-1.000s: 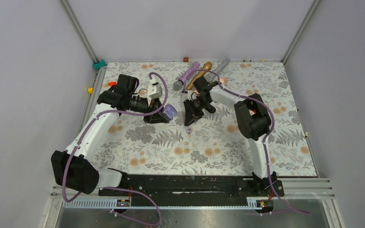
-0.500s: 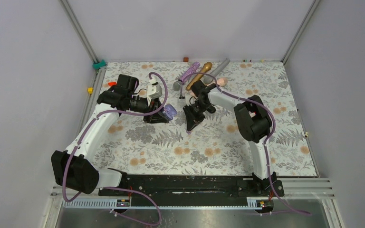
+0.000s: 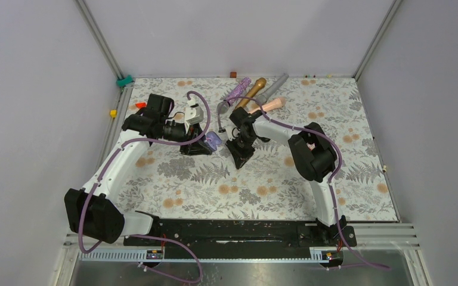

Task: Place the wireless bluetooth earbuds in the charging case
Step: Adjust the earbud at the center of the board.

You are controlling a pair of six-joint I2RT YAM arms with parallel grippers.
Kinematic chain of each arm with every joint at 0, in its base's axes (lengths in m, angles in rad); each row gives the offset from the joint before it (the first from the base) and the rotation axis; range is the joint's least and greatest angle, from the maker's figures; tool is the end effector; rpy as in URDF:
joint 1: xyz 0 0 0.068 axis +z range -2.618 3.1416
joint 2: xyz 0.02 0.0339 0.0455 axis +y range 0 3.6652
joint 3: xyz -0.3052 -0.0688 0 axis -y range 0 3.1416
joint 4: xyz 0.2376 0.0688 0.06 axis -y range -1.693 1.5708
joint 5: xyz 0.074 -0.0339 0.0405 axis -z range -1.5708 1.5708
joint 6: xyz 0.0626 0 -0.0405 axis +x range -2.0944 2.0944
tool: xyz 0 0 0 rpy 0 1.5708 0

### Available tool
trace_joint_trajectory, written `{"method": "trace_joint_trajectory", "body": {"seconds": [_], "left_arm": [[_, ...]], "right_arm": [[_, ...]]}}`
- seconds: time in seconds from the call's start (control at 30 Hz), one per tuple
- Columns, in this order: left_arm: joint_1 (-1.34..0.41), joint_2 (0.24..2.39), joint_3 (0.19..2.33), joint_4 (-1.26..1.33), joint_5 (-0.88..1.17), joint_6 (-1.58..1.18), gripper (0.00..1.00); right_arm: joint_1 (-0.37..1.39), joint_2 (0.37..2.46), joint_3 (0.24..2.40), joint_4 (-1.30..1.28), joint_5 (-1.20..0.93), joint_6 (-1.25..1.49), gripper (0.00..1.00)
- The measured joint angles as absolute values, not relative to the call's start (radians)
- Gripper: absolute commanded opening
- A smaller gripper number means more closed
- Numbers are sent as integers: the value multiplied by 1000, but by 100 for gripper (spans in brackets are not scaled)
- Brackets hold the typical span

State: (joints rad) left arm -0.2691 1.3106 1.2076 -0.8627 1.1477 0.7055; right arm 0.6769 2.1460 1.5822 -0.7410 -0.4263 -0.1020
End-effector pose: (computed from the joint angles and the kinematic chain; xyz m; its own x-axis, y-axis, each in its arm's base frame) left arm 0.2169 -0.1190 0.3617 -0.2086 0.3337 -0.9193 0.9779 0.0546 -0.2021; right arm 0.3372 0.3042 0.1669 -0.6815 -0.6665 -0.3021 -0.7282 0.5768 0.3701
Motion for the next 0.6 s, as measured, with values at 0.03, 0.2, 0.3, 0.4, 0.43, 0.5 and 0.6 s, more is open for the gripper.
{"method": "trace_joint_trajectory", "body": {"seconds": [0.03, 0.2, 0.3, 0.4, 0.43, 0.5, 0.6], "left_arm": [[-269, 1311, 1206, -862, 1148, 706, 0], [-268, 1310, 1203, -862, 1148, 705, 0], [-268, 1310, 1202, -862, 1148, 705, 0], [-268, 1310, 1202, -862, 1148, 705, 0], [-268, 1310, 1202, -862, 1148, 705, 0], [-268, 1310, 1202, -863, 1148, 706, 0], [-268, 1310, 1202, -862, 1148, 706, 0]], "right_arm": [[677, 2146, 1582, -742, -417, -104, 25], [679, 2144, 1583, -745, -338, -121, 26], [681, 2130, 1582, -743, -272, -144, 26], [681, 2097, 1571, -728, -202, -179, 26], [681, 2083, 1565, -720, -187, -192, 27], [681, 2048, 1551, -710, -159, -229, 28], [681, 1989, 1504, -667, -151, -312, 32]]}}
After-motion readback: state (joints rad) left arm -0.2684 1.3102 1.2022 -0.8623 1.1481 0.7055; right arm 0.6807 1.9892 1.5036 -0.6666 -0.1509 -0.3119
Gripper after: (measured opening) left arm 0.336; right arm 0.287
